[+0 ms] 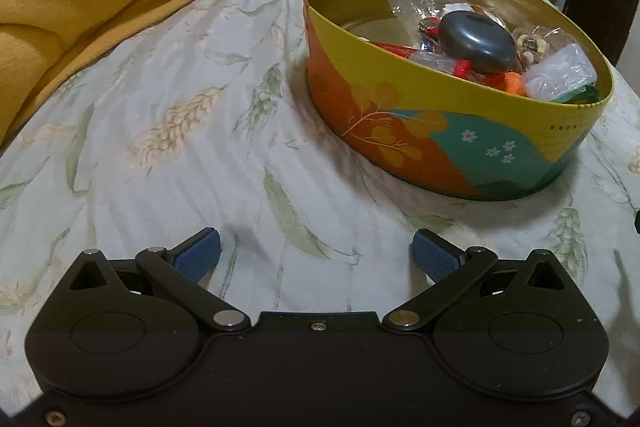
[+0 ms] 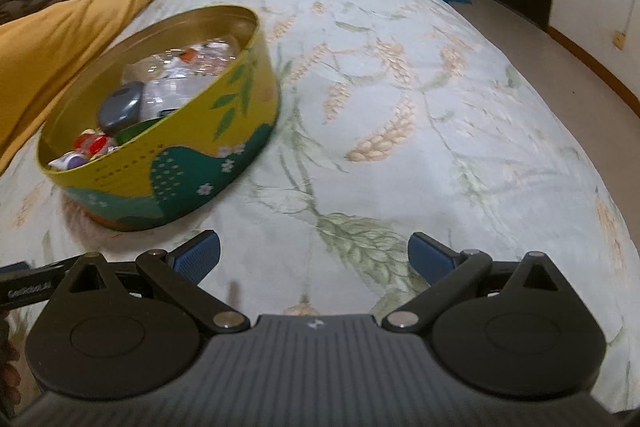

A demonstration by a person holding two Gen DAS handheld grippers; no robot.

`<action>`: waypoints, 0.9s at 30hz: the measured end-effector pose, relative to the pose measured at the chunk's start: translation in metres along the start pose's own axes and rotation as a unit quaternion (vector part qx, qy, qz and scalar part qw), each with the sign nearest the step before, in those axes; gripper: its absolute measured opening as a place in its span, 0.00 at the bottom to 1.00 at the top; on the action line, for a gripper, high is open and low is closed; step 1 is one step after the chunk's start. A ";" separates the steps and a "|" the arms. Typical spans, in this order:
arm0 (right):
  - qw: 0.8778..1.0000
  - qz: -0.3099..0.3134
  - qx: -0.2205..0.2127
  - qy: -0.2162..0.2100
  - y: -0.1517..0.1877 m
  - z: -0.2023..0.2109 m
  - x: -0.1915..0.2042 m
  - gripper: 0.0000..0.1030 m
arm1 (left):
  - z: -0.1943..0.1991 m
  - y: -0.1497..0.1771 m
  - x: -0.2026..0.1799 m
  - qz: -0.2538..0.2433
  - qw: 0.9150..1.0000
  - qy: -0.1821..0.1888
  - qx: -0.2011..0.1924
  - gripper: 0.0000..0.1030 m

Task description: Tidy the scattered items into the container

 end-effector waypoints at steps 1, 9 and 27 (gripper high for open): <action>1.000 -0.006 0.002 0.002 -0.001 -0.002 -0.002 1.00 | -0.001 0.000 -0.001 -0.002 1.000 -0.002 0.000 1.00; 1.000 -0.017 0.014 0.014 -0.002 -0.013 -0.005 1.00 | -0.006 0.003 -0.004 -0.011 1.000 -0.012 -0.008 1.00; 0.997 0.035 0.018 0.060 0.006 -0.026 0.007 1.00 | -0.008 0.000 -0.003 0.010 1.000 -0.008 0.002 1.00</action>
Point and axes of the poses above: each gripper's, at about its wrist camera, not at the fingertips, and z roughly against the way its jaws point, x to its left, y to its underside, the point moved 3 cm from there along -z, roughly the way its jaws point, and after that the axes turned 12 degrees about x, right-handed, at the moved point
